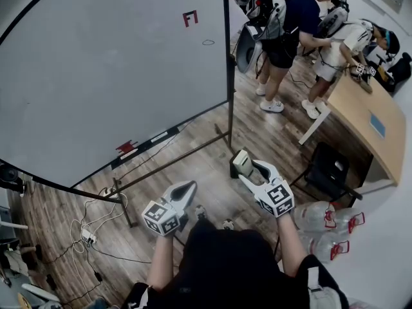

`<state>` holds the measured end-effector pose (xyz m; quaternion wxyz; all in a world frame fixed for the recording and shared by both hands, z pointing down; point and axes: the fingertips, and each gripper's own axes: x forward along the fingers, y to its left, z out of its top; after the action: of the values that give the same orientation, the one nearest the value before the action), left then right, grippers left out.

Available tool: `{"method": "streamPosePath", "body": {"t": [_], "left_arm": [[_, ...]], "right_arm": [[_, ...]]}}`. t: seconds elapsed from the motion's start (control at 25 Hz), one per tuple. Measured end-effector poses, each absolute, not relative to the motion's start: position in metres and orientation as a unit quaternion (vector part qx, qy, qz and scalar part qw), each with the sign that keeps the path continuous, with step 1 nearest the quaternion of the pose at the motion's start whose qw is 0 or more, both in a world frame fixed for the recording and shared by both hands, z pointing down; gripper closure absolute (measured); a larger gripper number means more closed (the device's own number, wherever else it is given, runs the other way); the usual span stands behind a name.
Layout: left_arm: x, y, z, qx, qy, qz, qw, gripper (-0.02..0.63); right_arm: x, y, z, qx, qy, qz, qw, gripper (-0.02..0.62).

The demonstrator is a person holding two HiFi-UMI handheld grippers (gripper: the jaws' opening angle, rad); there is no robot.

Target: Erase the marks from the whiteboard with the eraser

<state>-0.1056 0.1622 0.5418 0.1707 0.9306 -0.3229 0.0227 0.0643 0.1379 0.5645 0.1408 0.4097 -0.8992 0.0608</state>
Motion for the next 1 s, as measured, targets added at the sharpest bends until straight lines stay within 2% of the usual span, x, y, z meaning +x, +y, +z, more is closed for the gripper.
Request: {"method": "streamPosePath", "body": {"t": [0.44, 1.0], "left_arm": [[-0.106, 0.154, 0.547, 0.928, -0.326, 0.022, 0.177, 0.595], [-0.11, 0.061, 0.549, 0.936, -0.302, 0.02, 0.182, 0.595]], "right_arm": [[0.064, 0.126, 0.571, 0.407, -0.9, 0.067, 0.143, 0.356], [0.06, 0.046, 0.57, 0.427, -0.889, 0.07, 0.151, 0.356]]}}
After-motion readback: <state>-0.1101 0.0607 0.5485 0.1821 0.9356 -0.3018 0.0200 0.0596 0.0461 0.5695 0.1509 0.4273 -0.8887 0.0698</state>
